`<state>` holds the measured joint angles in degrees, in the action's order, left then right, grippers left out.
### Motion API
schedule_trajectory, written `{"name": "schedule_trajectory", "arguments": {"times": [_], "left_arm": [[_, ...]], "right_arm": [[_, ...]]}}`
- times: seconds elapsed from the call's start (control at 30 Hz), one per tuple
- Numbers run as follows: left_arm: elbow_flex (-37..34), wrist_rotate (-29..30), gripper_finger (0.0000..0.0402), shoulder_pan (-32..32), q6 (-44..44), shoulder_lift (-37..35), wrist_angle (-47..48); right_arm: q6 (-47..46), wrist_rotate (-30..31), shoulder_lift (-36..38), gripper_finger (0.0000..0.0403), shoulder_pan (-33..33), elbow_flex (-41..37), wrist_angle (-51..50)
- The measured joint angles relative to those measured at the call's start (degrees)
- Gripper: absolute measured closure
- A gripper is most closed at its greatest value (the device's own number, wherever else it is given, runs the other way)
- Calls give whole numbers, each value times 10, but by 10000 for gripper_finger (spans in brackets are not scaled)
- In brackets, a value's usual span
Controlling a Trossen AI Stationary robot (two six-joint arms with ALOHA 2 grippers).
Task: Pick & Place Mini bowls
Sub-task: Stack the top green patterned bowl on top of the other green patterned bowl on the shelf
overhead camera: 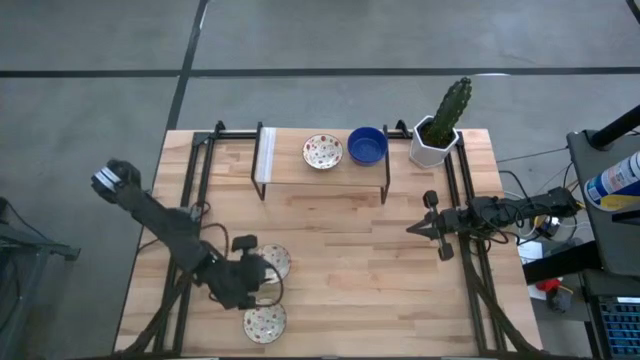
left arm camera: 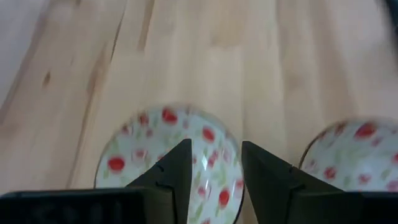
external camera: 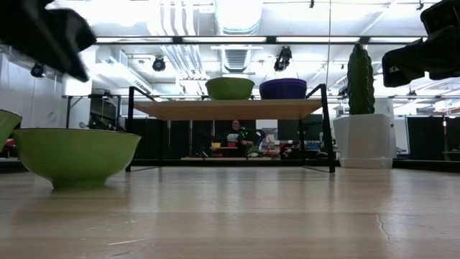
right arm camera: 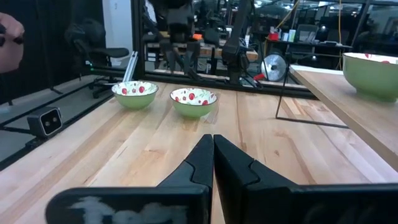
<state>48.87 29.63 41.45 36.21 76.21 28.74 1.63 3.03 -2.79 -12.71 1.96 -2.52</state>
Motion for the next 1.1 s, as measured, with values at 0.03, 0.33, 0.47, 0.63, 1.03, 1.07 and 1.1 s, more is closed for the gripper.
{"name": "schedule_trajectory", "arguments": {"times": [0.03,0.33,0.47,0.63,1.03,1.07,1.1], "left_arm": [[3,0,268,3,11,10,16],[11,-13,268,13,59,52,57],[11,-38,268,18,65,63,58],[10,-51,268,25,70,73,58],[9,-49,268,25,53,104,63],[9,-44,268,25,50,106,63],[9,-41,268,24,46,108,63]], "right_arm": [[0,0,0,394,0,0,0],[-1,0,0,394,0,0,0],[1,0,0,394,0,0,0],[3,0,0,394,0,0,0],[-2,0,0,394,0,0,0],[-2,0,0,394,0,0,0],[-2,0,0,394,0,0,0]]}}
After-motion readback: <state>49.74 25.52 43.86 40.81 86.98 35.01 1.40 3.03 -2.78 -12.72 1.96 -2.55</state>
